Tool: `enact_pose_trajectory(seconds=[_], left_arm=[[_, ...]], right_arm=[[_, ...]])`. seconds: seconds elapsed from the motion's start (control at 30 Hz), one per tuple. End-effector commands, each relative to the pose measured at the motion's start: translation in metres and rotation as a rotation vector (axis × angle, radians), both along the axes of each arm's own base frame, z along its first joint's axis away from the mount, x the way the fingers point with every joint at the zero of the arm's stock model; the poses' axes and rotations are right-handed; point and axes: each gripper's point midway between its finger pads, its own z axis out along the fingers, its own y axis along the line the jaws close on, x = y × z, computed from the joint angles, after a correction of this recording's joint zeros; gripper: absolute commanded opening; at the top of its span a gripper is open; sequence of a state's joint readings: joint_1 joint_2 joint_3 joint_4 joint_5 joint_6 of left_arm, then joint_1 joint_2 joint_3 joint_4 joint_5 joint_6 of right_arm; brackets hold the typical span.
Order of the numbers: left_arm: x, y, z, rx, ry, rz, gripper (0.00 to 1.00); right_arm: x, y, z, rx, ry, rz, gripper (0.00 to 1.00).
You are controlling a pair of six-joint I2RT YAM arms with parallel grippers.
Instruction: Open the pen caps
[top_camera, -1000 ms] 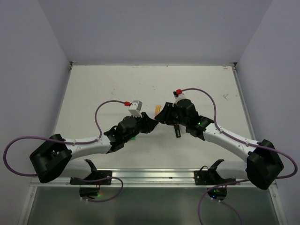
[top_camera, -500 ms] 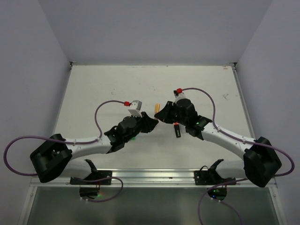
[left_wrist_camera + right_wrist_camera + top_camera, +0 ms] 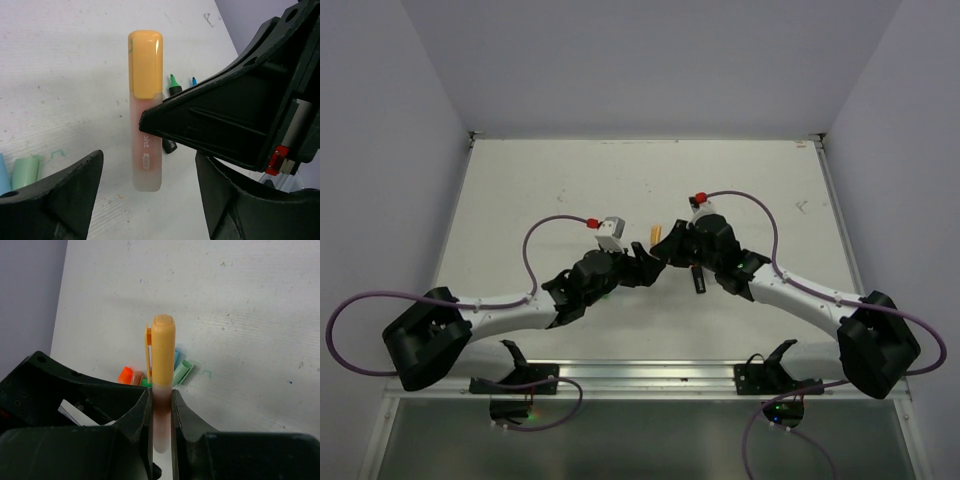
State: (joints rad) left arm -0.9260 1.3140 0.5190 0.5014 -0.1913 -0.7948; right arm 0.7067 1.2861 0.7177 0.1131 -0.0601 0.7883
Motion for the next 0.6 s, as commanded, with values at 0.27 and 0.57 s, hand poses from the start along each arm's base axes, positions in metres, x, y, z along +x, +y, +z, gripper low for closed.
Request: enact_pose_trajectory(seconds=[0.27,0.57], left_arm=[[0.007,0.044,0.053,-0.047,-0.109,0.062,0.59],[-0.004,0.038,0.067,-0.123,-0.166,-0.085,0.53]], right_arm=[[-0.022,0.004,0.020,-0.038,-0.102,0.185,0.00],[-0.064,0.026,0.027,0.055,-0.130,0.486,0.00]])
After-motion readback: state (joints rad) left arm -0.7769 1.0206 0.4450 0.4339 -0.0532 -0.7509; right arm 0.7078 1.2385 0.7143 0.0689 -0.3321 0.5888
